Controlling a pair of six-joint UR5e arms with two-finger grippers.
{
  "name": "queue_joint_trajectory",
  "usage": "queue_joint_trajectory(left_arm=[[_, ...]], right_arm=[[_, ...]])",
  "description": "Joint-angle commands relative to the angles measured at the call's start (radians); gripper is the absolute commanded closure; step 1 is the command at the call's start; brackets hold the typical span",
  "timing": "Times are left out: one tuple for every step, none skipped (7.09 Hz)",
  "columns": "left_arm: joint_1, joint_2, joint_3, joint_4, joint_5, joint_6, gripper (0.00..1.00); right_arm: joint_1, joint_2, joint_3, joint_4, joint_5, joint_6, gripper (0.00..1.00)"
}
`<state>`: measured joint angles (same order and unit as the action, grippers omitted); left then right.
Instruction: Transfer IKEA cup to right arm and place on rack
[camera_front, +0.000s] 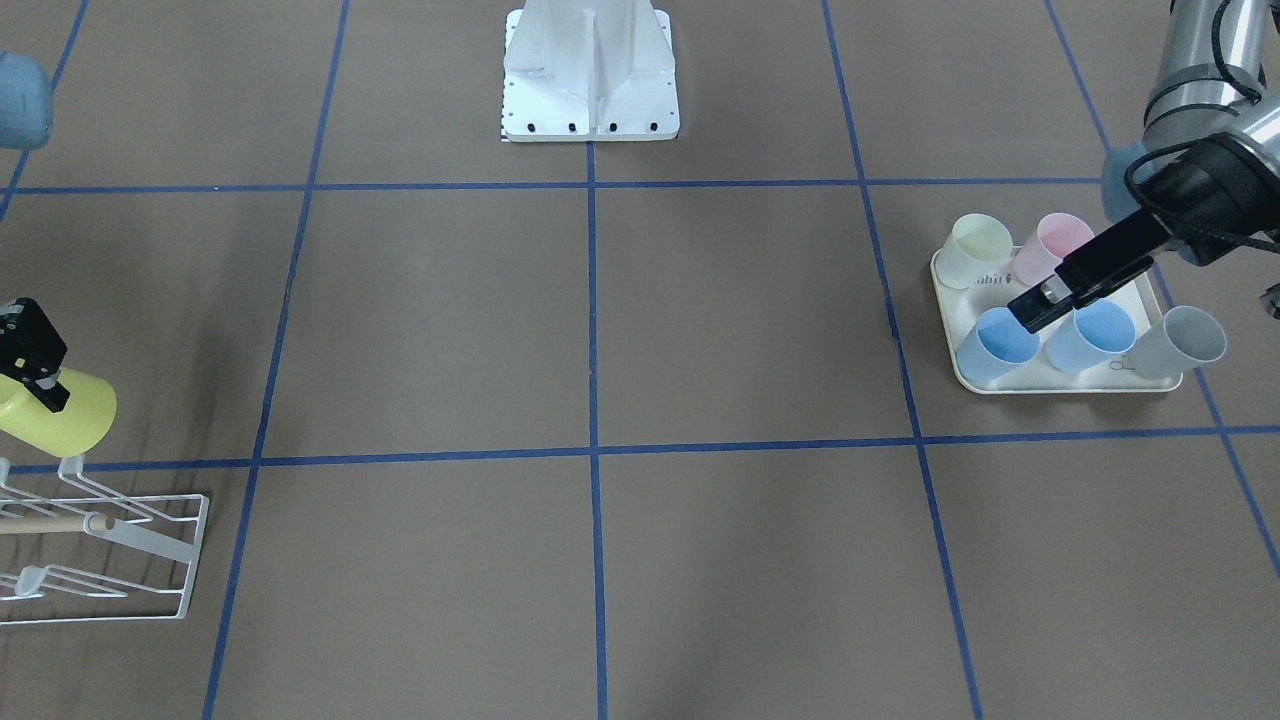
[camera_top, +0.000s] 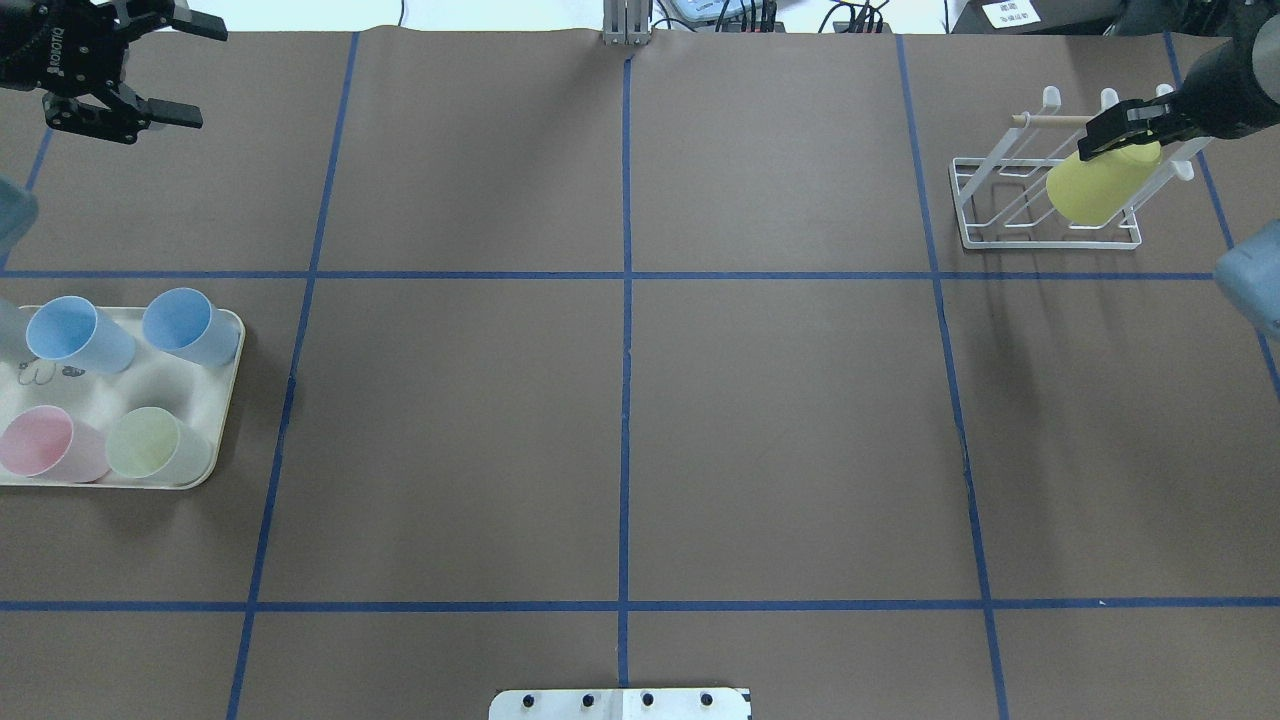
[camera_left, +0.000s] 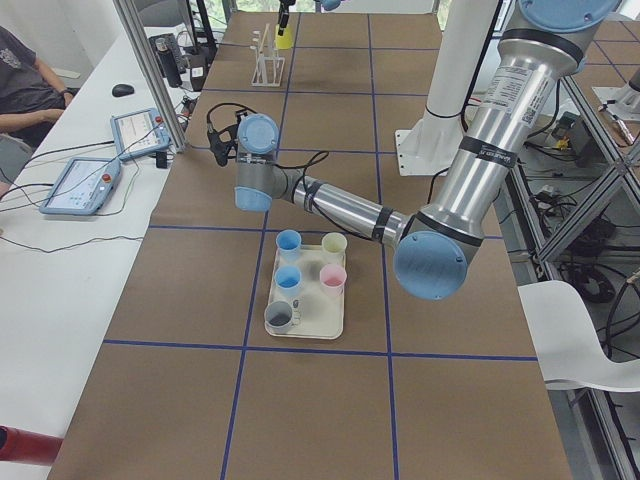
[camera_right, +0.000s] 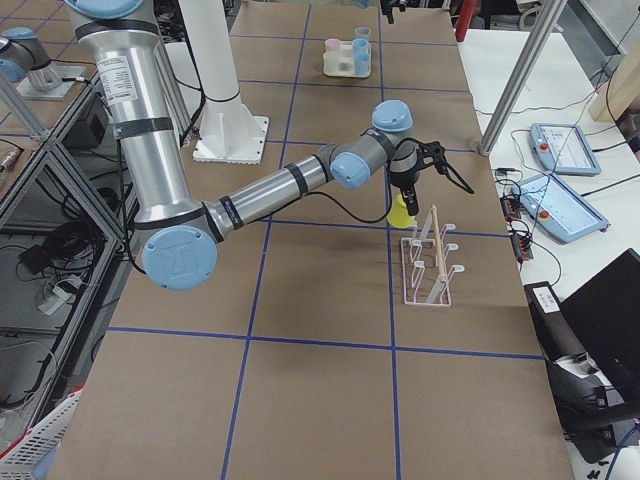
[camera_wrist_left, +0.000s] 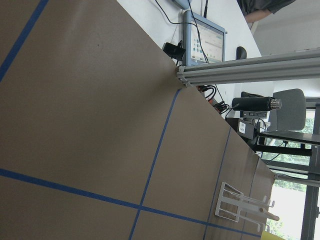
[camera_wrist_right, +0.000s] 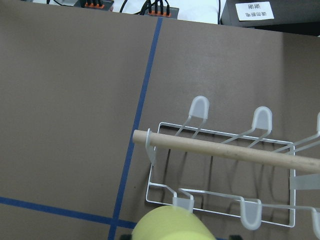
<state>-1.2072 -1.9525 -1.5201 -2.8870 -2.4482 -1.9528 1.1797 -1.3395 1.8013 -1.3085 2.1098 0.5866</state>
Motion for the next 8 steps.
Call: queue_joint_trajectory(left_arm=[[0.000,0.001,0.000,0.000,0.000,0.000,0.00],[0.000,0.003,-0.002,-0.001,0.000,0.000,0.00],[0.000,0.003,-0.002,-0.002,0.000,0.000,0.00],[0.000,0.004,-0.005,-0.002,0.000,0.000,0.00],[0.000,0.004,-0.006,-0.002,0.000,0.000,0.00],[0.000,0.006,-0.009,-0.002,0.000,0.000,0.00],[0.000,0.006,-0.012,-0.002,-0.002,0.000,0.00],[0.000,0.007,-0.017,-0.002,0.000,0.000,0.00]], right_arm=[[-0.012,0.003,-0.013,0.000,-0.040,-0.001,0.91],[-0.014,0.017,-0.028,0.000,-0.047,-0.001,0.91],[-0.017,0.031,-0.040,0.000,-0.047,0.001,0.90],[-0.017,0.031,-0.058,0.002,-0.048,-0.001,0.90],[-0.020,0.030,-0.068,0.003,-0.048,-0.001,0.89],[-0.022,0.030,-0.079,0.005,-0.048,-0.001,0.88],[-0.029,0.030,-0.092,0.011,-0.047,-0.001,0.82],[-0.054,0.036,-0.099,0.011,-0.050,0.012,0.61]])
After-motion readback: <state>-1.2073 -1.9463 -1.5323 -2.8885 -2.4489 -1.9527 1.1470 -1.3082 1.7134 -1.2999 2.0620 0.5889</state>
